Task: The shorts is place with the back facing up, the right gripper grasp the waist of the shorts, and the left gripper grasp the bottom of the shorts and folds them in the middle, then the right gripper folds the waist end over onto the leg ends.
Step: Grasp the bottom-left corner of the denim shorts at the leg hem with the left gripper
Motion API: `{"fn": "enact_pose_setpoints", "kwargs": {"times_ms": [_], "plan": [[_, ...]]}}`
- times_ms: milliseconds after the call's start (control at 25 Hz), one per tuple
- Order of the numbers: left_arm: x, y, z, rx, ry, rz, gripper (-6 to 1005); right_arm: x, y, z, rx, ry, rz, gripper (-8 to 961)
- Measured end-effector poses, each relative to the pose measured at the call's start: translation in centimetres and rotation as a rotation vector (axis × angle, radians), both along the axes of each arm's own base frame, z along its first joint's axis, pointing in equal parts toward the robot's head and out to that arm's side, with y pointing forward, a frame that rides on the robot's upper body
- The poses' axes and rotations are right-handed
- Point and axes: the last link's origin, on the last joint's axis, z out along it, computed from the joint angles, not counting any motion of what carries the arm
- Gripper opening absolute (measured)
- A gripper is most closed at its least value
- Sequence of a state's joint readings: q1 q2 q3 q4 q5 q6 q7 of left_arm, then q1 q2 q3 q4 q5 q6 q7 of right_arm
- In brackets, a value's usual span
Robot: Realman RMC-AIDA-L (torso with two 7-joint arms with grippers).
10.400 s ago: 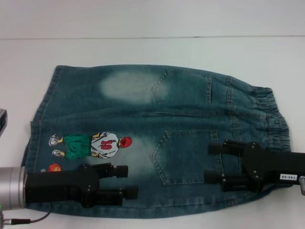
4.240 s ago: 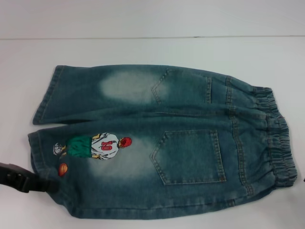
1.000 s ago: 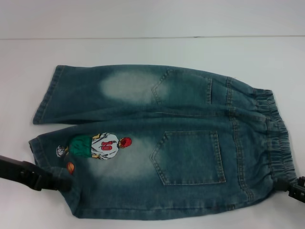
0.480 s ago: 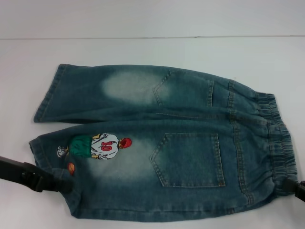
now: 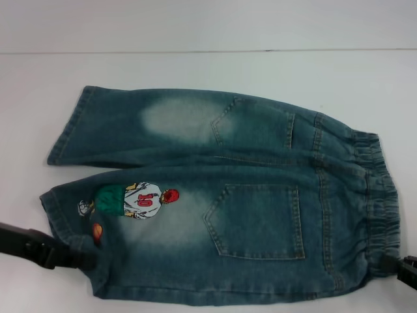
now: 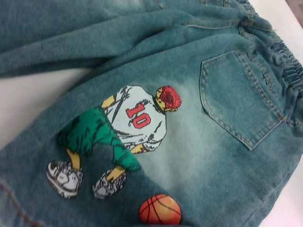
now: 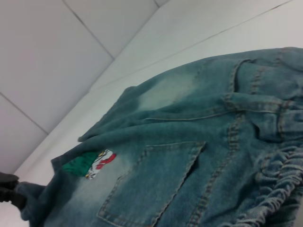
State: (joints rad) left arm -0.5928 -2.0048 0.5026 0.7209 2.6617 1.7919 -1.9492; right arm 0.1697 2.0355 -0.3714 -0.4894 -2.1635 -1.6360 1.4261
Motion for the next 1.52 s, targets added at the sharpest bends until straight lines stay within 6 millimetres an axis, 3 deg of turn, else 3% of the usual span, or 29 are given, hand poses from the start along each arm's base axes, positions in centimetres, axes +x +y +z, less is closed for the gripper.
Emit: {"fn": "enact_pose_setpoints", "kwargs": {"times_ms": [440, 960, 1520], "plan": [[-0.7, -0.5, 1.4, 0.122, -0.102, 0.003, 91, -1.2, -0.4, 0.2, -0.017, 0.041, 0.090, 47], [-2.7, -0.8, 4.9, 0.323, -0.143, 0.066, 91, 0.2, -0.5, 2.0, 0.070, 0.027, 0.008, 47], [-3.3, 0.0, 6.4, 0.454, -0.152, 0.086, 91, 1.0, 0.2, 3.5, 0.124, 0.010, -0.051, 46]]}}
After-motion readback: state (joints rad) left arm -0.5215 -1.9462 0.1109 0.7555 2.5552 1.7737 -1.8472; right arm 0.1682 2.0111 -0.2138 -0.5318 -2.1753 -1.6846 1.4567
